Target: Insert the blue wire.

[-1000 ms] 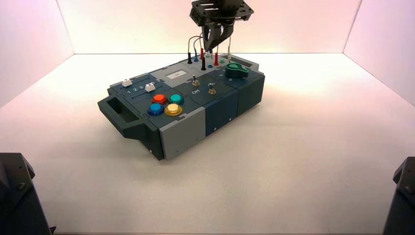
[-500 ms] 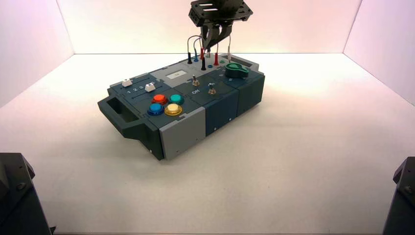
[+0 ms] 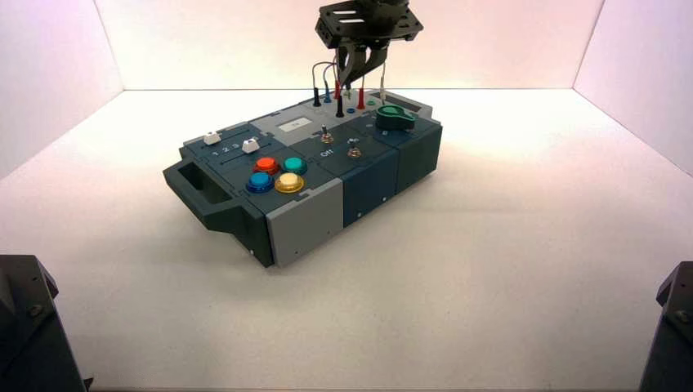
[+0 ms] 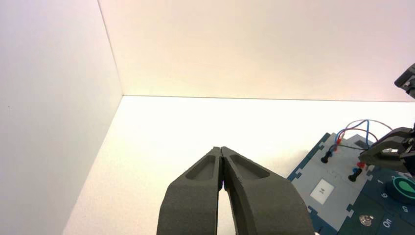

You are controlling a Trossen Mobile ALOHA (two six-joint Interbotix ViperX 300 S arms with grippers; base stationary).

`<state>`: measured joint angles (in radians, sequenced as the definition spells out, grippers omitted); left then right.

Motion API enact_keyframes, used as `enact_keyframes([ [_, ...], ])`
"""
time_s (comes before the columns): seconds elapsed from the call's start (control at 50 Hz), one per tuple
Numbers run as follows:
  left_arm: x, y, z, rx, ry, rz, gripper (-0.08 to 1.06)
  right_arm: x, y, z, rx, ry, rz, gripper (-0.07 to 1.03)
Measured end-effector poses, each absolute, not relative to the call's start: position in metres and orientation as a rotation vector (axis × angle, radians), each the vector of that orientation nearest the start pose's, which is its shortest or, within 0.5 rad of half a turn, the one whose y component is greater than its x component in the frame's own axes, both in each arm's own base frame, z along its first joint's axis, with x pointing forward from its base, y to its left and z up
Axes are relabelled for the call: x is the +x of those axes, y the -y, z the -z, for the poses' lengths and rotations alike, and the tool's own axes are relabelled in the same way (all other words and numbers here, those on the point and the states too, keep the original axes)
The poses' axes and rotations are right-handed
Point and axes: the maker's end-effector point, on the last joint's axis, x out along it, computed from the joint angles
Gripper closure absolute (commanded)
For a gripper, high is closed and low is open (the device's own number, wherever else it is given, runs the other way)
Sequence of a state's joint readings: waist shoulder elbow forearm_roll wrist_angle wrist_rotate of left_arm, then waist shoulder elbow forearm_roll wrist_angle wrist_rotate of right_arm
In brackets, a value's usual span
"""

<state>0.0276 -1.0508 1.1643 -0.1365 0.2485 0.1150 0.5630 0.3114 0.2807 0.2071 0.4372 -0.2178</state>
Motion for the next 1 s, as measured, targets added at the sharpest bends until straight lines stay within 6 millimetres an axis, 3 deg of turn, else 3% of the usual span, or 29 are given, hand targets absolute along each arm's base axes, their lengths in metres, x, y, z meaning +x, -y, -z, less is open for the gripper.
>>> enact_keyframes([
  [1.0,0.233,-0.001,-0.232,-0.028,-0.355,0.002,1.01,0.403,-0.273,-0.066,-0.246,-1.005,-0.596,0.99],
])
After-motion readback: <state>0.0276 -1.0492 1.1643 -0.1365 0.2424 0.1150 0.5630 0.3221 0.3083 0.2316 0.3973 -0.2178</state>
